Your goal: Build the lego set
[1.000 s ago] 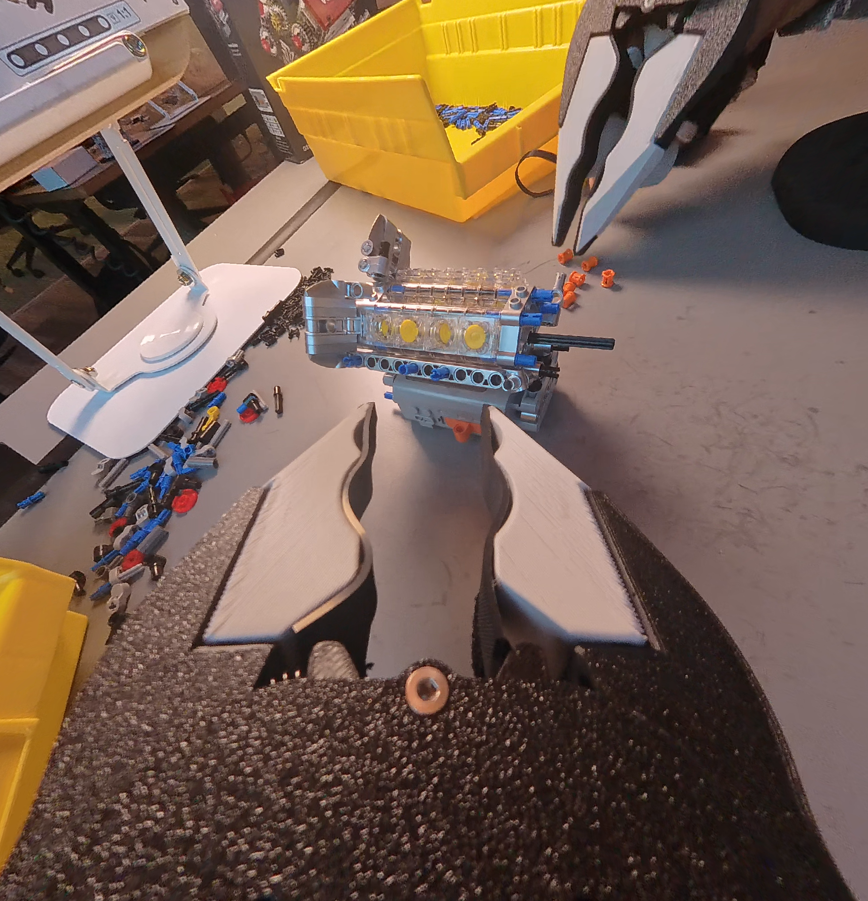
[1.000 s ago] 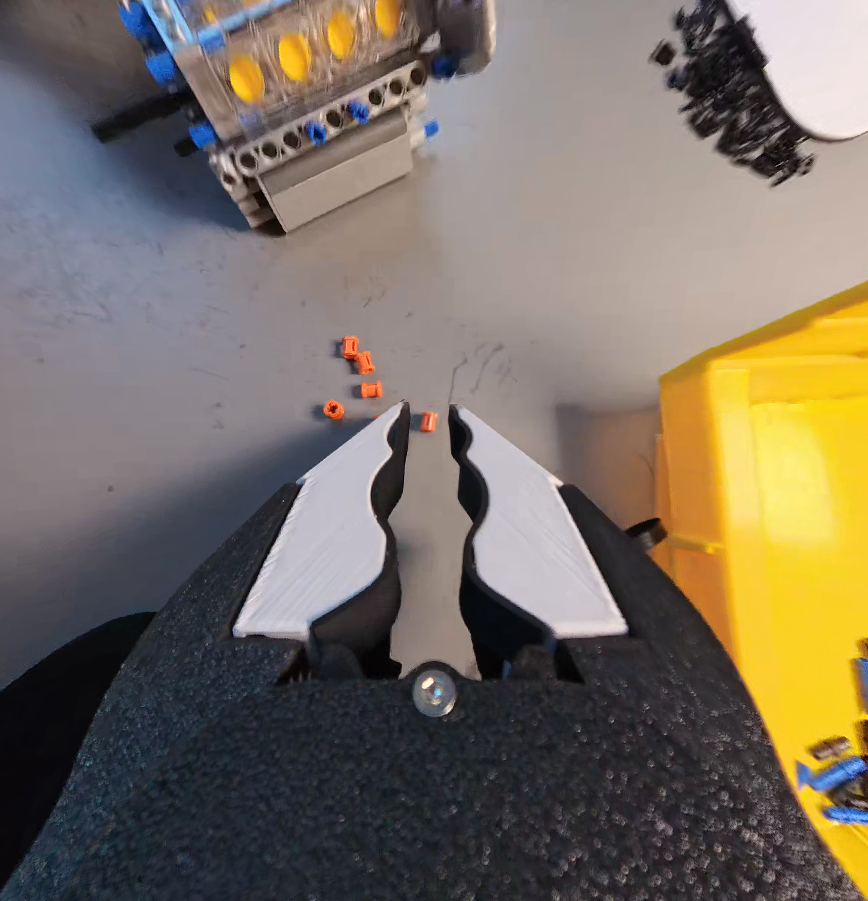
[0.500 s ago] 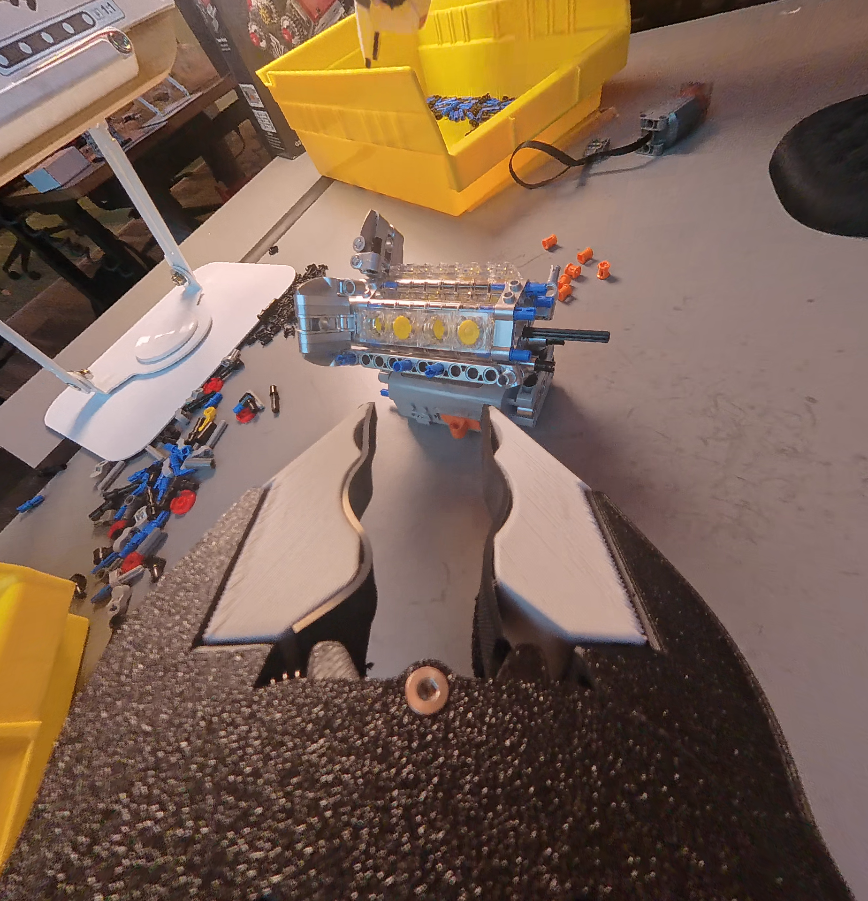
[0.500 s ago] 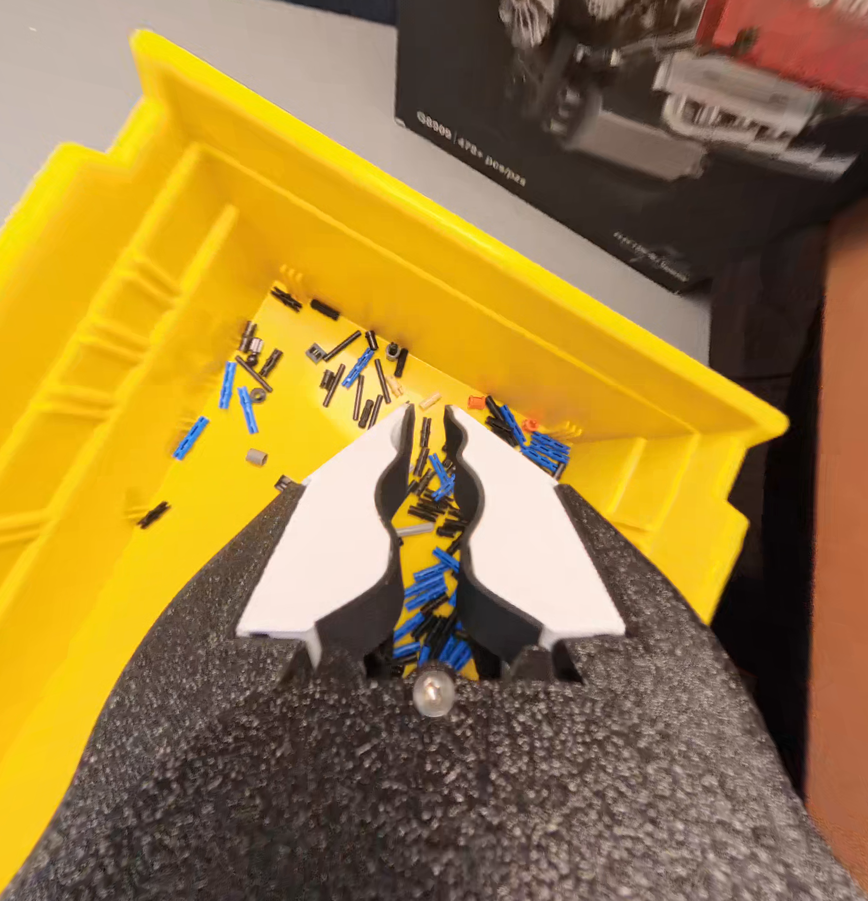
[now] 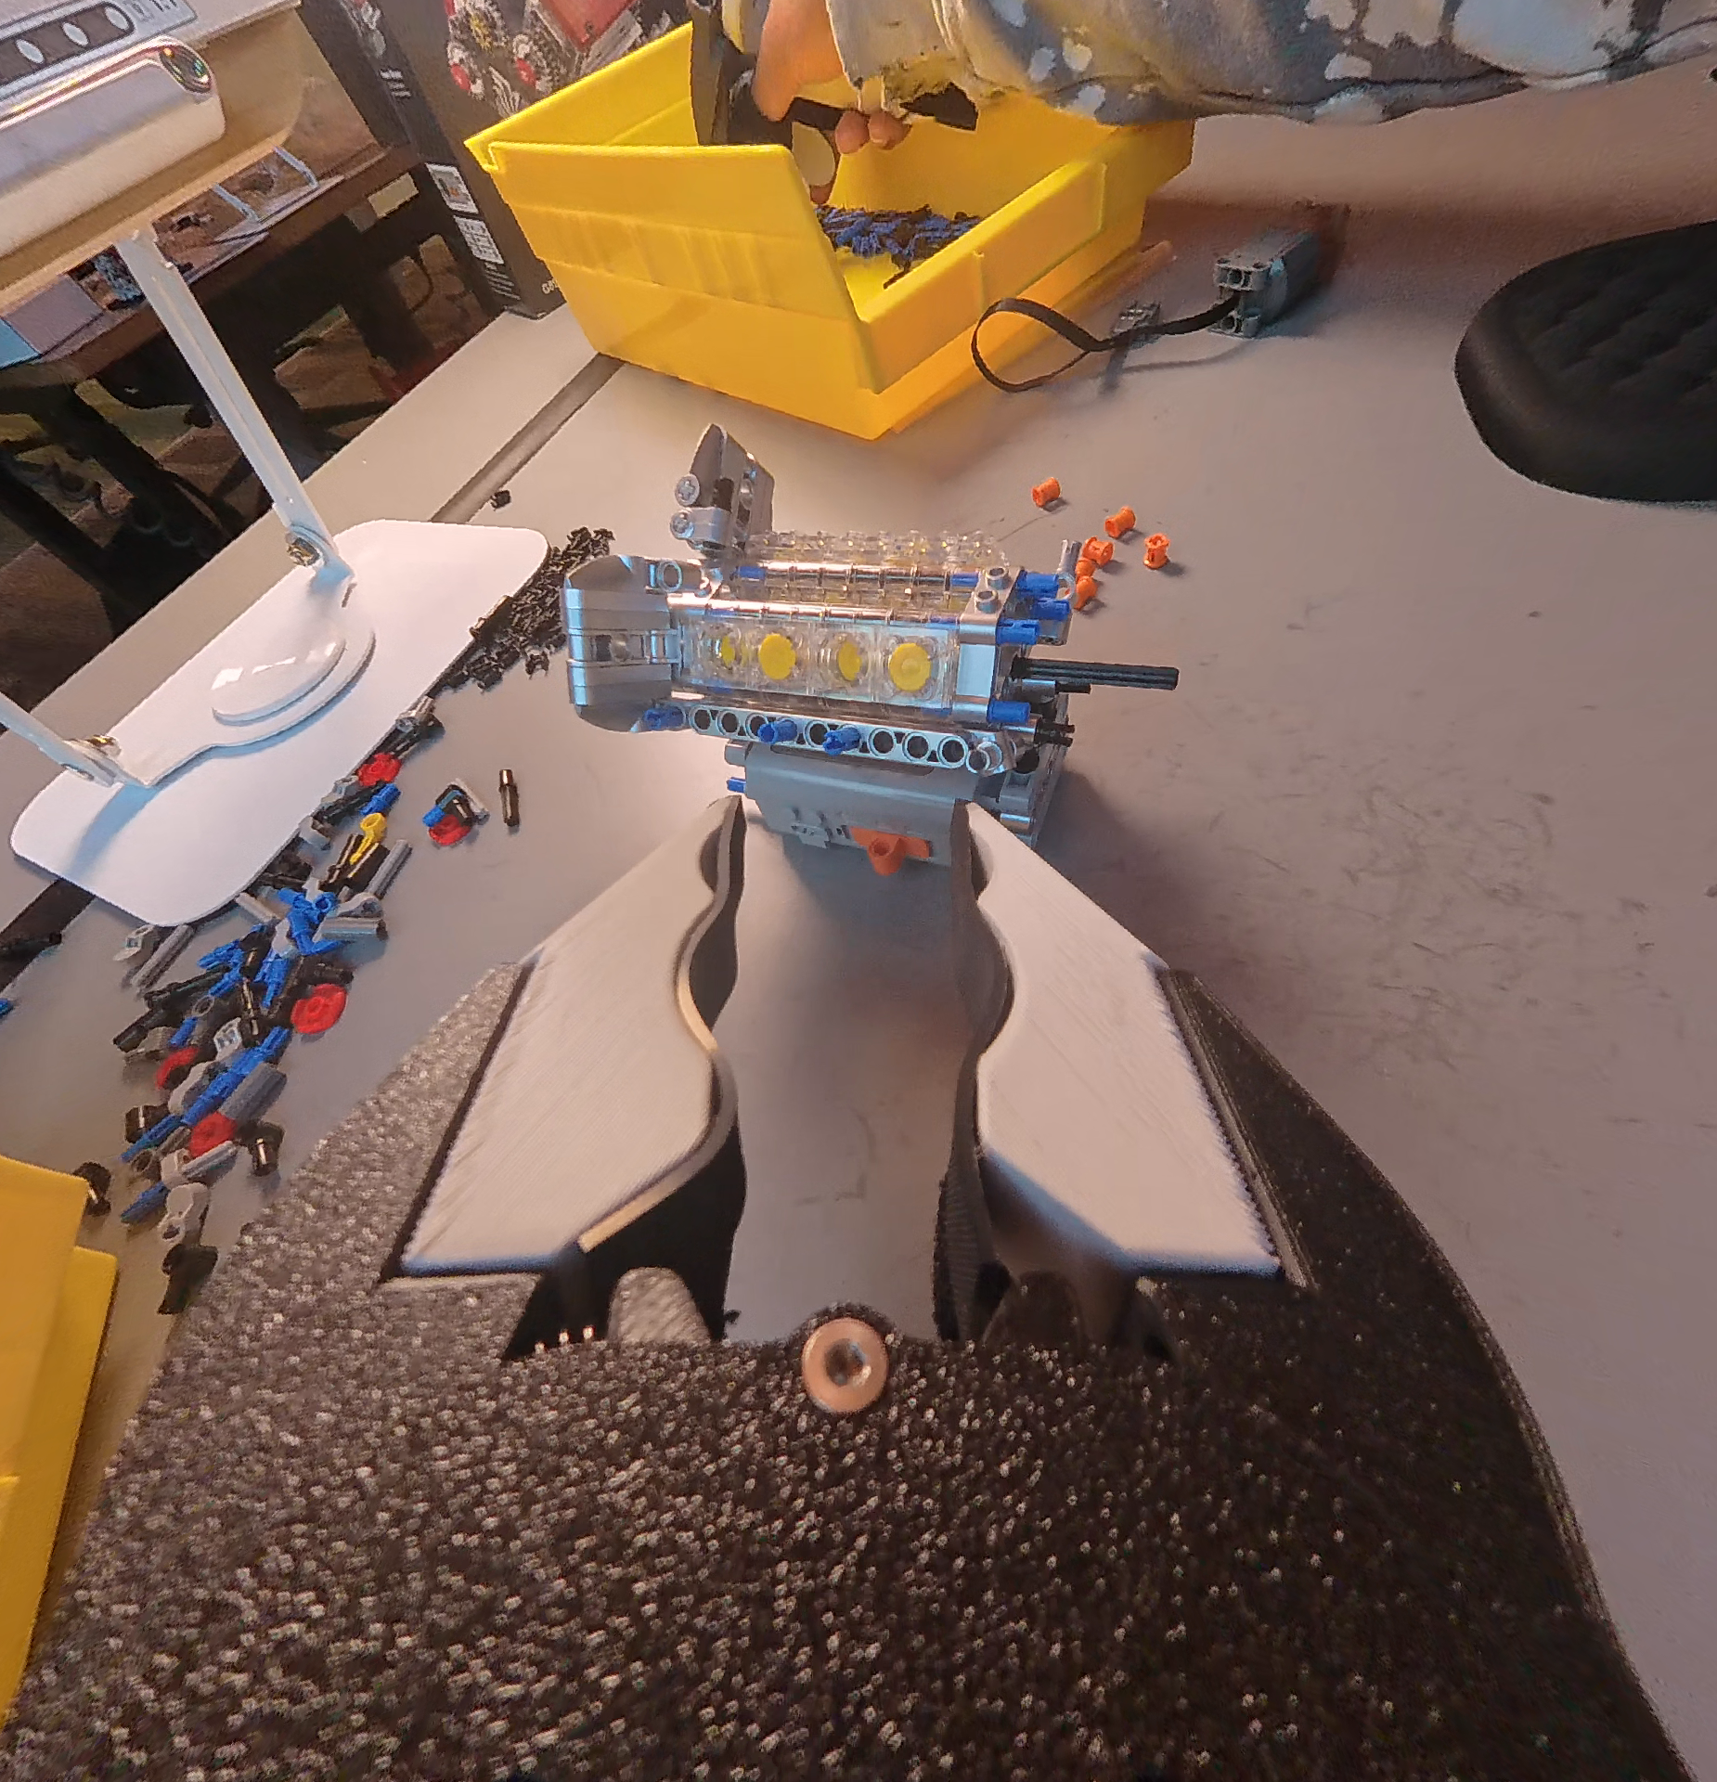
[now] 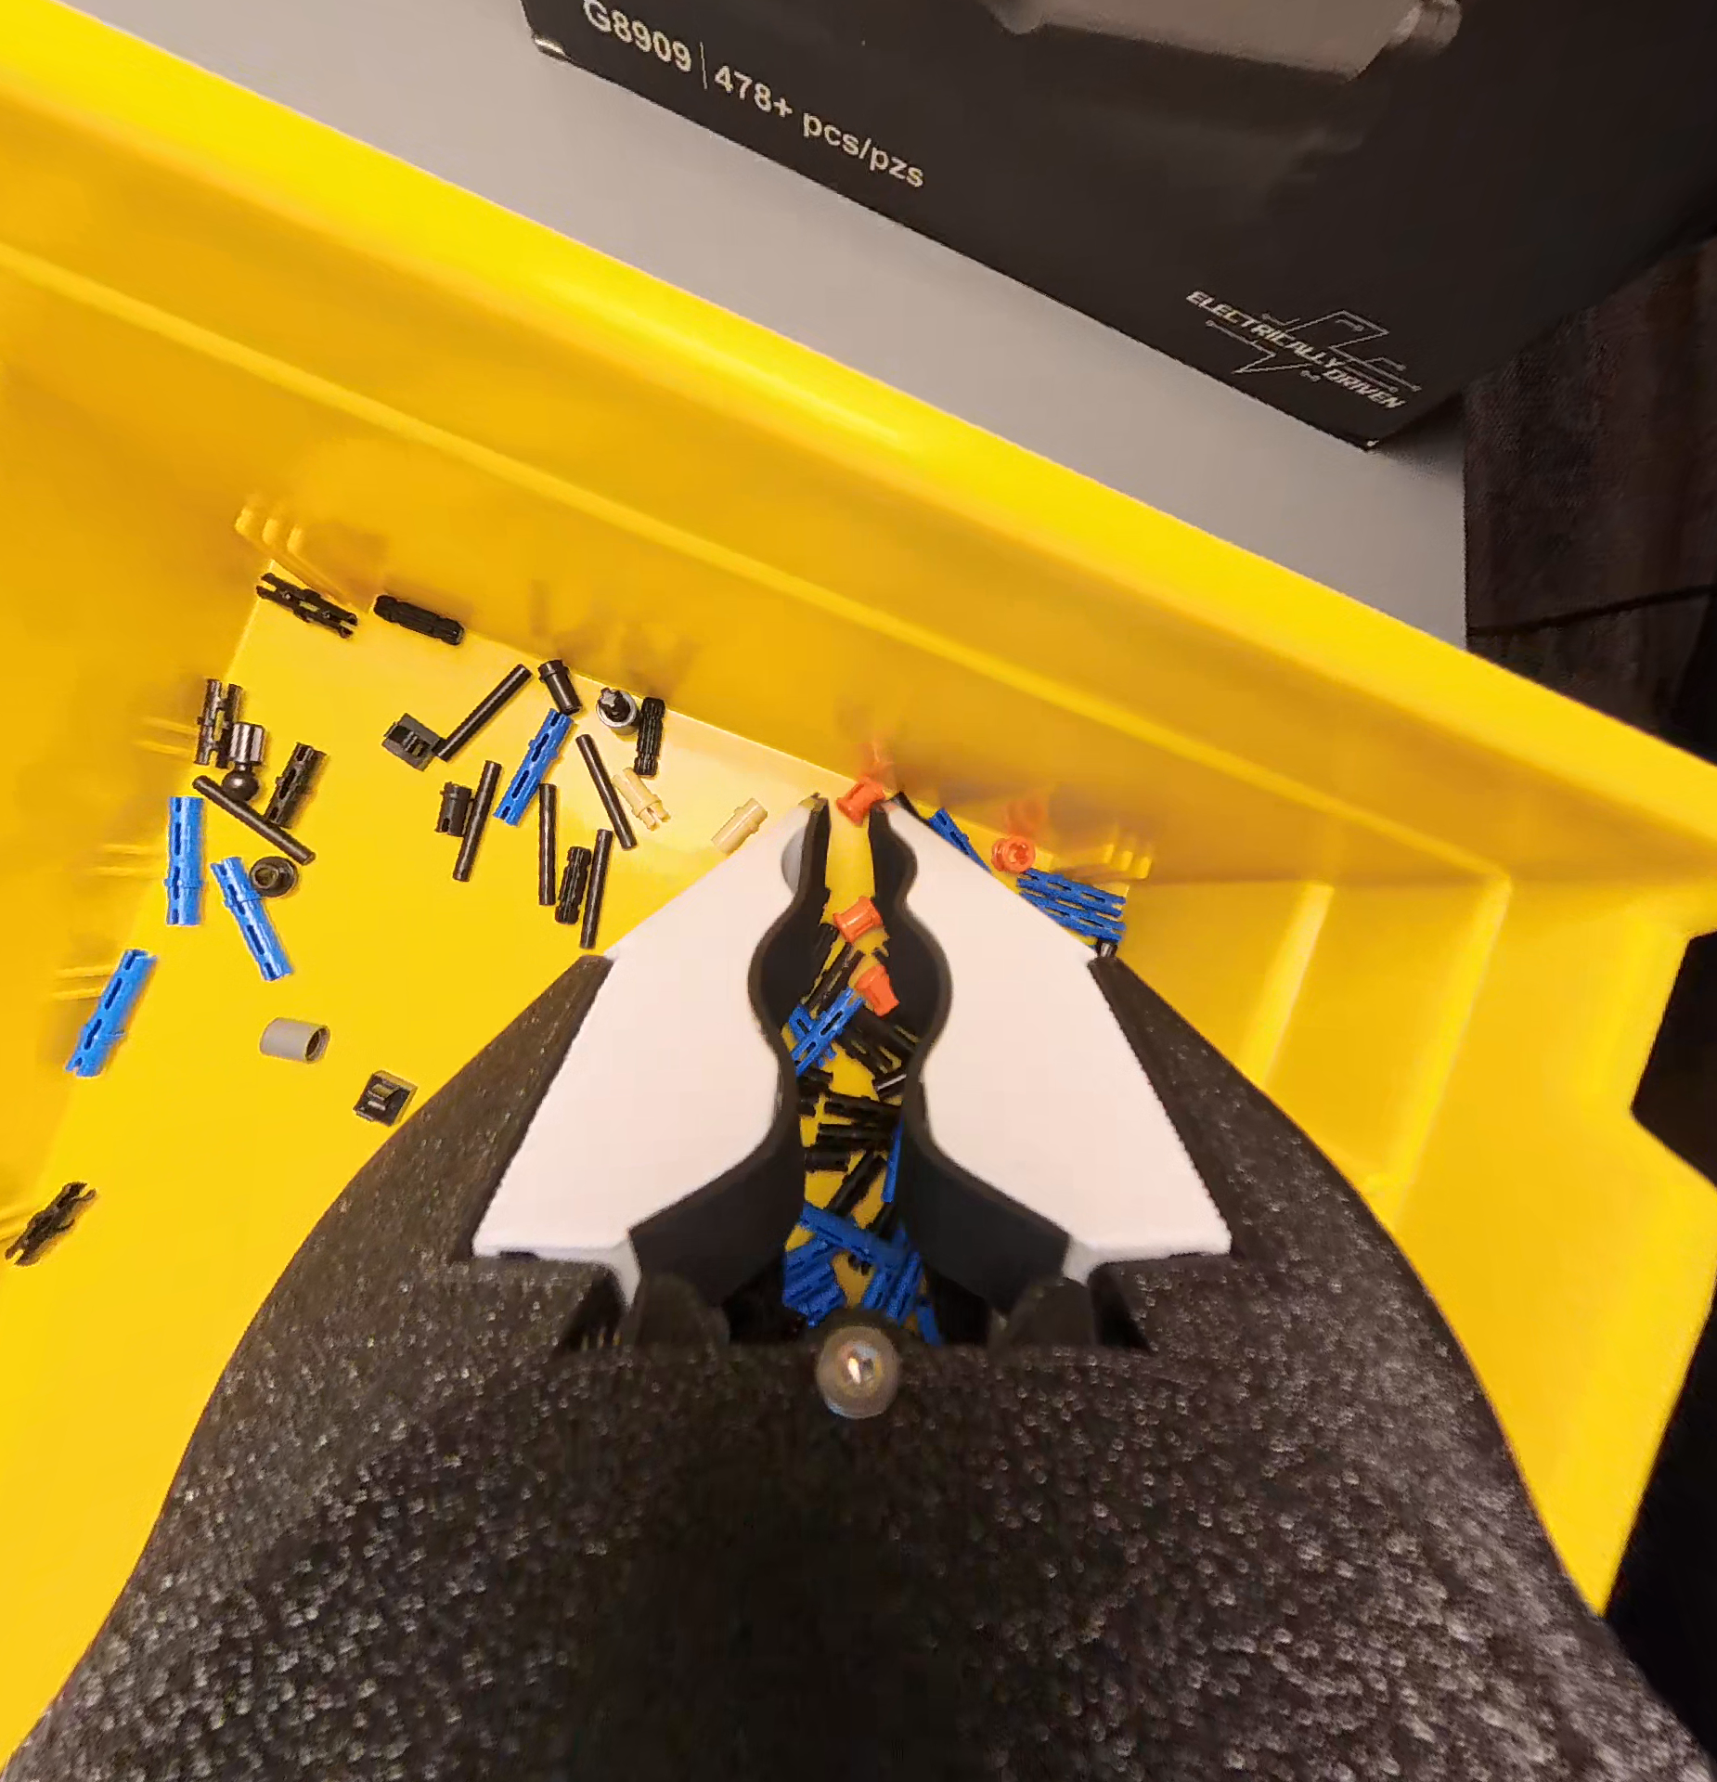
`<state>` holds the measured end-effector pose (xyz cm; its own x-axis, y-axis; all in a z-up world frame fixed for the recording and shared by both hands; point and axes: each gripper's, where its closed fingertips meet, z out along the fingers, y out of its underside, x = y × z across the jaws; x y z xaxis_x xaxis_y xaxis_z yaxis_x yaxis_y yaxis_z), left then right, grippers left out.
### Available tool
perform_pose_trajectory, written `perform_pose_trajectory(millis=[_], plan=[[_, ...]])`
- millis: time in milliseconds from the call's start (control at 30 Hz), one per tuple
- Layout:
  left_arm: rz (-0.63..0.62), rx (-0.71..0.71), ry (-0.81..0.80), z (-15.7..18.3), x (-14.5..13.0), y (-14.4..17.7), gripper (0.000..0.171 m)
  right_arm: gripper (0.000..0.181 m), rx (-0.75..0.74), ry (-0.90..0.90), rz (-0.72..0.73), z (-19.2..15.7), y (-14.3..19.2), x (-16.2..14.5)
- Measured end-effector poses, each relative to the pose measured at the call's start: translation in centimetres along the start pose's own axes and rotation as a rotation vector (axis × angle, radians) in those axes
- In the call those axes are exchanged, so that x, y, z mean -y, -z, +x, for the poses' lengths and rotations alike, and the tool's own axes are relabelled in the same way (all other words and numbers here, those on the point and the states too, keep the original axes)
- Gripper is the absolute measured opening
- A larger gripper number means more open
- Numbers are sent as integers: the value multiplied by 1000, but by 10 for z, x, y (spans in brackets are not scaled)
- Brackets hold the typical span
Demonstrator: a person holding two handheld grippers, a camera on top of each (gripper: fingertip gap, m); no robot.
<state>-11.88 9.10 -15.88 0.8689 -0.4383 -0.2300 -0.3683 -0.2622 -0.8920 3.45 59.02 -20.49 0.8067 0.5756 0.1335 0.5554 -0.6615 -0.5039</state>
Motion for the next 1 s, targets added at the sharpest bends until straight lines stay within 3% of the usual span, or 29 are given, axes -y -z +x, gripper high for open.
perform_pose_trajectory(millis=[267,367,433,533,600,700,833,900,1000], plan=[[-6,2,-9,1,-1,0,41,6,-6,-8,14,1,-2,2],[-8,1,-9,1,-1,-1,41,6,41,8,56,-9,12,9],[-8,1,-9,1,-1,-1,41,6,112,52,151,-29,46,22],[-8,1,-10,1,-1,-1,41,6,306,256,389,-91,137,28],[-10,0,-12,1,-2,-1,41,7,450,453,486,-143,197,-5],[-14,2,-18,2,-2,-2,41,6,651,768,422,-213,238,-106],[-25,13,-42,3,-4,-3,41,6,661,978,244,-245,210,-219],[-31,19,-61,5,-5,-4,41,6,656,979,205,-249,192,-242],[-46,26,-93,7,-7,-5,40,6,657,918,210,-251,179,-246]])
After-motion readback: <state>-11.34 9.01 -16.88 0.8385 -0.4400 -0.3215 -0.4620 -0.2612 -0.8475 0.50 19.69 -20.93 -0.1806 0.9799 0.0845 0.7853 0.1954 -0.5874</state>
